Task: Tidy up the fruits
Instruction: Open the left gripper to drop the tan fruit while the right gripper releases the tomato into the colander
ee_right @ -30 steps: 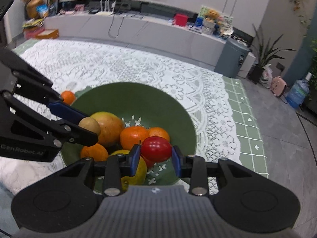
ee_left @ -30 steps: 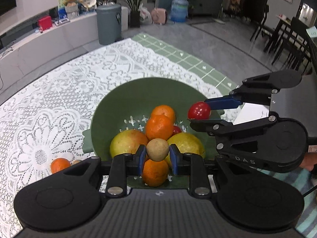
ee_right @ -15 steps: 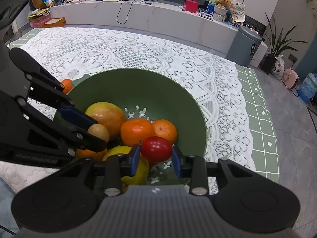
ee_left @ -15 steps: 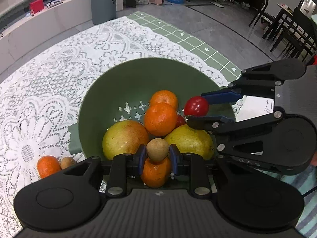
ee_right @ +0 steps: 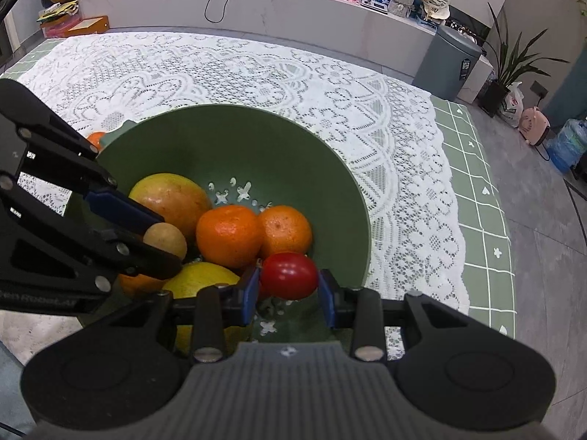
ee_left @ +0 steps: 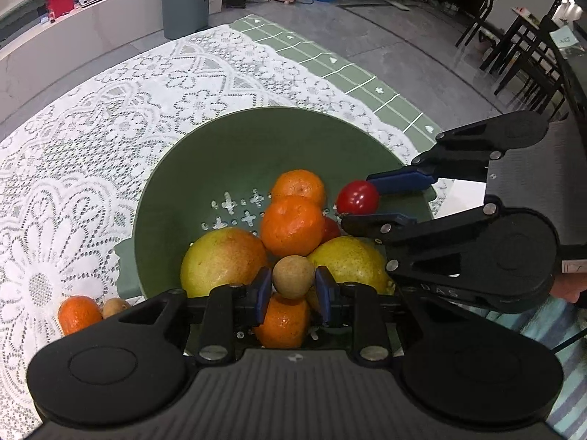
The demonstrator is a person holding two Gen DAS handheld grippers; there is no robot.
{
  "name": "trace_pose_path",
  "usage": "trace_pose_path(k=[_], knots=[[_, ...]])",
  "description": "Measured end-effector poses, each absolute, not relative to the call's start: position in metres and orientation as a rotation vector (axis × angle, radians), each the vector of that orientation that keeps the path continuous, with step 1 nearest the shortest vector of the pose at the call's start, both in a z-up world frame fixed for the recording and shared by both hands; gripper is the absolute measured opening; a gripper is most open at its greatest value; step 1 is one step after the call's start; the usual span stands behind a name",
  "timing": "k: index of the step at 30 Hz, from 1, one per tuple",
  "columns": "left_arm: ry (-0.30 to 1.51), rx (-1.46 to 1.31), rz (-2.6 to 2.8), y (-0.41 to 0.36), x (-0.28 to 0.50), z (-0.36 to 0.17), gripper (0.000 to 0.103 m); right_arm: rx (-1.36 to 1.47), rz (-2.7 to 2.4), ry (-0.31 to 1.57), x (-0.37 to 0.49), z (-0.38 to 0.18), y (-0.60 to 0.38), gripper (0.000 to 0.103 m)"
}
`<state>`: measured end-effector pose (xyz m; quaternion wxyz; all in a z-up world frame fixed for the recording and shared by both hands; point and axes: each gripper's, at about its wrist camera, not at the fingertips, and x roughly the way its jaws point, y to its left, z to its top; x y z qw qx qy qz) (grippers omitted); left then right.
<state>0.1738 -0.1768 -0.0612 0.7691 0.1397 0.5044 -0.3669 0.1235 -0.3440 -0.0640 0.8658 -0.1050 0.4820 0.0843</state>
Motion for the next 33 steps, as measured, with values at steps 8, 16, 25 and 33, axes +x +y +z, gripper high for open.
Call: trace_pose_path(k=[8, 16, 25, 33], knots=[[1.113, 0.339, -0.763, -0.18, 0.171, -0.063, 0.034, -0.228, 0.171, 0.995, 0.121, -0.063, -0.343, 0.033], [1.118, 0.308, -0.764, -0.173, 0.171, -0.063, 0.045, -0.18, 0.174, 0.976, 0.117, -0.054, -0.348, 0.043], [1.047, 0.31, -0.745, -0.161, 0.155, -0.048, 0.064, -0.145, 0.15, 0.924, 0.101, -0.04, -0.345, 0.057], [0.942, 0.294, -0.686, -0.14, 0.139, -0.027, 0.064, -0.095, 0.104, 0.805, 0.08, -0.02, -0.336, 0.061]])
